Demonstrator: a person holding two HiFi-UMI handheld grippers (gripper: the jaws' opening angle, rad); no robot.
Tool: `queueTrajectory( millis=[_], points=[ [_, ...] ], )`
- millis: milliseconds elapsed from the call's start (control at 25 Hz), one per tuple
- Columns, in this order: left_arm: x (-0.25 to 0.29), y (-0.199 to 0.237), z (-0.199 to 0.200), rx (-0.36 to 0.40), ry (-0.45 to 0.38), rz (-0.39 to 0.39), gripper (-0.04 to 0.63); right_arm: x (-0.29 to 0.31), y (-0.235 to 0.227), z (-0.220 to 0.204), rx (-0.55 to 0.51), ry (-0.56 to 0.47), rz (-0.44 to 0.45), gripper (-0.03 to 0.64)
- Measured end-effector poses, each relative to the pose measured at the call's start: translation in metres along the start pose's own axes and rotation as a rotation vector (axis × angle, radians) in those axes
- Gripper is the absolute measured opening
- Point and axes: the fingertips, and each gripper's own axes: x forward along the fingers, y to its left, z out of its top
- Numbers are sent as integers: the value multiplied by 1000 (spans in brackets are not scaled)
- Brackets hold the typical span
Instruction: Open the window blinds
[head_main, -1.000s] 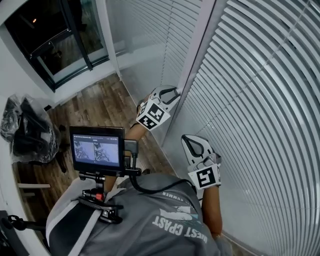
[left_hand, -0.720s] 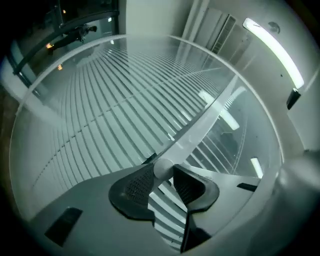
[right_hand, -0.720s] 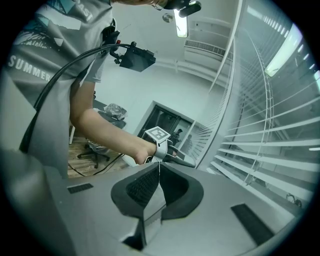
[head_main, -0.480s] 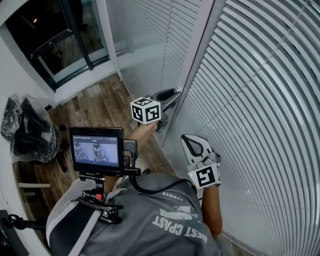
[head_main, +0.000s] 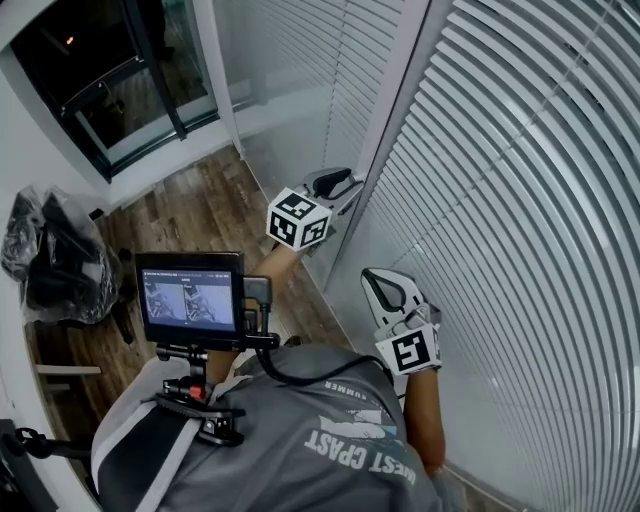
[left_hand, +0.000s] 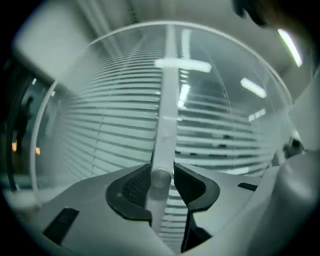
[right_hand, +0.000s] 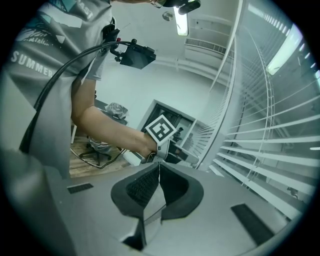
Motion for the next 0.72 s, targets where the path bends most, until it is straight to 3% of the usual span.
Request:
queueTrajectory(
  millis=[40,80,280,560,640,720],
  points=[
    [-1,2,5,-130,-40,-25,135,0,0,-1,-1,3,0,3],
    [-2,3,7,-185,-56,-37,135,0,0,-2,-1,4,1,3],
    [1,0,1,-117,-16,-24,135,1,2,-2,-2,5,5,3],
    [1,-4,-2,-138,-16,-18,137,-2,2,-3,1,17,-2,3],
    [0,-7,0,-35,-3,0,135,-3,3,-4,1,22,-2,3],
    [0,-12,3,232,45,47,132,-4,4,-6,2,27,-1,3]
  ],
)
